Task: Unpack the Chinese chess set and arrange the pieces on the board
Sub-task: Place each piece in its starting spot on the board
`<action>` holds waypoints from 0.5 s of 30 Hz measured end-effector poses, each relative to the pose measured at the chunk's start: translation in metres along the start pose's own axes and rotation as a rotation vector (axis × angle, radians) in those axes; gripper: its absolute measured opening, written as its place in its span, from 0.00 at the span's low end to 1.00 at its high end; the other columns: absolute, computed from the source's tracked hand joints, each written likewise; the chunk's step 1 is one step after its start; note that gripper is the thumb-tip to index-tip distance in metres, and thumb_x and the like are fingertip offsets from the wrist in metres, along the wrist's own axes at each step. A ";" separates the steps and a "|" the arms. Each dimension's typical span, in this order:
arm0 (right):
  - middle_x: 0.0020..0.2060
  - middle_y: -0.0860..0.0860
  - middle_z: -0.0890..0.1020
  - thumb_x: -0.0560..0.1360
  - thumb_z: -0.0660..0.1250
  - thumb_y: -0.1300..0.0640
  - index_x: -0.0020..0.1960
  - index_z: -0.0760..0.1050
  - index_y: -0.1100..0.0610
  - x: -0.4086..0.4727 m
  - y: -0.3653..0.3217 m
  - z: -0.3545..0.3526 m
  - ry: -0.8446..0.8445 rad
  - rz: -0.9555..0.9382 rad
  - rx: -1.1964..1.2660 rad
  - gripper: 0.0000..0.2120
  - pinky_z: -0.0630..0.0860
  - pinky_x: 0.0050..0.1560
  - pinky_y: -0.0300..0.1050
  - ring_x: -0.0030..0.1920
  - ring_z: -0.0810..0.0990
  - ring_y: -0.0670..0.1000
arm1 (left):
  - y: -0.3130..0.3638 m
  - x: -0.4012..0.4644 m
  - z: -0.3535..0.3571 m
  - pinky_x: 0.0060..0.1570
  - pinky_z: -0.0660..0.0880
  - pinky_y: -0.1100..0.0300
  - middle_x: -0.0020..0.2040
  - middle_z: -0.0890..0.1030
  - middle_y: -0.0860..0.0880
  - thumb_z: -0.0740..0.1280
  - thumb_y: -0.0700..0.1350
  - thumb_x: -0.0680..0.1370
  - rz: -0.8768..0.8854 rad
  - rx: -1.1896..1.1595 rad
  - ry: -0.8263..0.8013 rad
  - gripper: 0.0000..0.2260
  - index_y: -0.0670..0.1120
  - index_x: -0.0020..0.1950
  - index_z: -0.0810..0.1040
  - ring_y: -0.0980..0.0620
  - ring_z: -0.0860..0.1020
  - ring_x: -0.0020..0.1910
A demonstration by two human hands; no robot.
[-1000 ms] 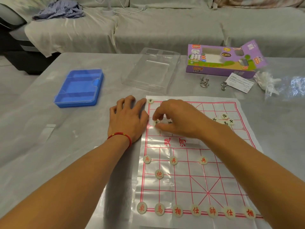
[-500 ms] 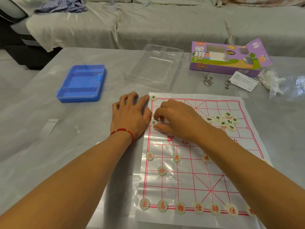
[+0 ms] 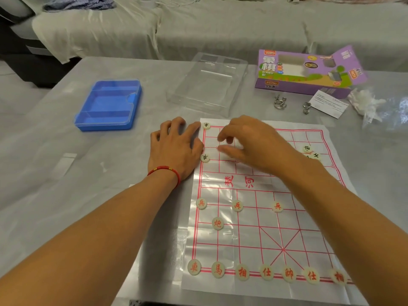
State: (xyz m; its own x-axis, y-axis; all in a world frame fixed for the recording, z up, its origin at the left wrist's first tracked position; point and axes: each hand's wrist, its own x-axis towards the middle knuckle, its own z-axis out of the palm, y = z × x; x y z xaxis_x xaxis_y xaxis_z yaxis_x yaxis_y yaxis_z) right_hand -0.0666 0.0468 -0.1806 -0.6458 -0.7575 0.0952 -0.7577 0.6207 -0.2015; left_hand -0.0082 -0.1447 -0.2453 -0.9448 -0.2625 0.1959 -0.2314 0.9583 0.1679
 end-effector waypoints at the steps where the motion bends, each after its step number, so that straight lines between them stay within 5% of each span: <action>1: 0.52 0.47 0.80 0.79 0.66 0.47 0.61 0.79 0.49 -0.003 0.010 -0.005 0.007 0.045 0.007 0.13 0.70 0.51 0.40 0.51 0.74 0.46 | 0.000 0.000 0.000 0.69 0.60 0.48 0.71 0.64 0.51 0.52 0.59 0.81 0.001 -0.006 -0.003 0.22 0.60 0.75 0.62 0.47 0.61 0.72; 5: 0.49 0.47 0.81 0.78 0.68 0.51 0.59 0.80 0.49 -0.018 0.036 -0.014 -0.010 0.167 0.033 0.10 0.70 0.48 0.39 0.46 0.73 0.45 | 0.000 0.000 0.000 0.70 0.60 0.48 0.72 0.64 0.51 0.52 0.60 0.81 0.003 -0.012 -0.008 0.22 0.60 0.75 0.62 0.47 0.61 0.72; 10: 0.51 0.47 0.80 0.75 0.70 0.43 0.61 0.80 0.48 -0.023 0.022 -0.008 -0.098 0.102 0.042 0.17 0.76 0.53 0.46 0.50 0.74 0.47 | 0.000 0.001 0.001 0.70 0.60 0.47 0.72 0.64 0.51 0.52 0.60 0.81 -0.001 -0.007 -0.011 0.22 0.60 0.76 0.62 0.47 0.61 0.73; 15: 0.52 0.47 0.80 0.75 0.69 0.43 0.60 0.80 0.49 -0.018 0.016 0.005 -0.113 0.072 0.010 0.17 0.72 0.50 0.42 0.51 0.73 0.47 | 0.000 0.001 0.002 0.70 0.60 0.47 0.72 0.64 0.51 0.52 0.60 0.81 -0.007 -0.005 -0.012 0.22 0.60 0.75 0.62 0.47 0.61 0.72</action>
State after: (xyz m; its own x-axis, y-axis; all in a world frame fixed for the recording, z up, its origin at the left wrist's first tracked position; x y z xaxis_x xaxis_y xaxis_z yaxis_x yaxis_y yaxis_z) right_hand -0.0667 0.0695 -0.1901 -0.6836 -0.7293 -0.0298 -0.7083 0.6727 -0.2139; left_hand -0.0097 -0.1445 -0.2466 -0.9459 -0.2678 0.1833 -0.2370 0.9559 0.1737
